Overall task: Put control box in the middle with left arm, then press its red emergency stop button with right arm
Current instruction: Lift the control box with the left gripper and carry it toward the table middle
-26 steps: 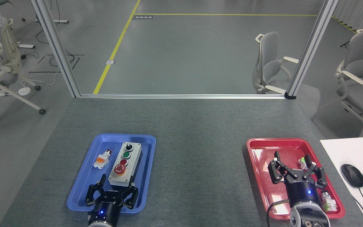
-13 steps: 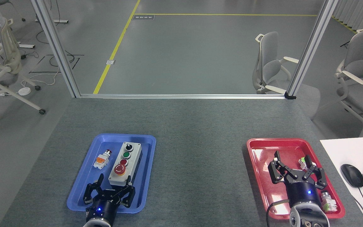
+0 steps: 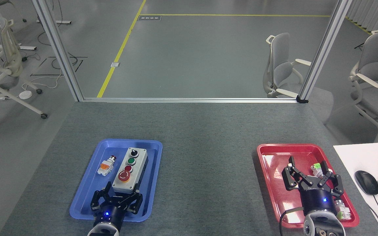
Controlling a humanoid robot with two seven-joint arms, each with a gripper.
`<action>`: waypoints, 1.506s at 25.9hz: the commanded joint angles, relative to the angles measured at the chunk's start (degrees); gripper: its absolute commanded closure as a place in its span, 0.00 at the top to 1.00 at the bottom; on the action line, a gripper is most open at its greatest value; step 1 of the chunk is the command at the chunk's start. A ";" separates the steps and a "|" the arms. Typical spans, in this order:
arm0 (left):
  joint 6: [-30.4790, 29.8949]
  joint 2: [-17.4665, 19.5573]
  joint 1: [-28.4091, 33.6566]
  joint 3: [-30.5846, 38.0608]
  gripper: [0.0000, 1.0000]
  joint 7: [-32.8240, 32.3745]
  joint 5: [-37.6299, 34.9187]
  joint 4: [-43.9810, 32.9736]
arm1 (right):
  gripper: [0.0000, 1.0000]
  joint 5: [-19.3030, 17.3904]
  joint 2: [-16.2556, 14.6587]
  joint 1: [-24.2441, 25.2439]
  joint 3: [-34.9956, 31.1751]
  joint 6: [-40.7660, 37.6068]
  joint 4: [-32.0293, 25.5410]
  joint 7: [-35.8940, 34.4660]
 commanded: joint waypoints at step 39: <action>-6.32 -2.63 -6.83 -3.71 0.00 -1.28 4.30 -11.96 | 0.99 -0.97 -0.03 0.10 -0.14 -2.48 0.00 0.29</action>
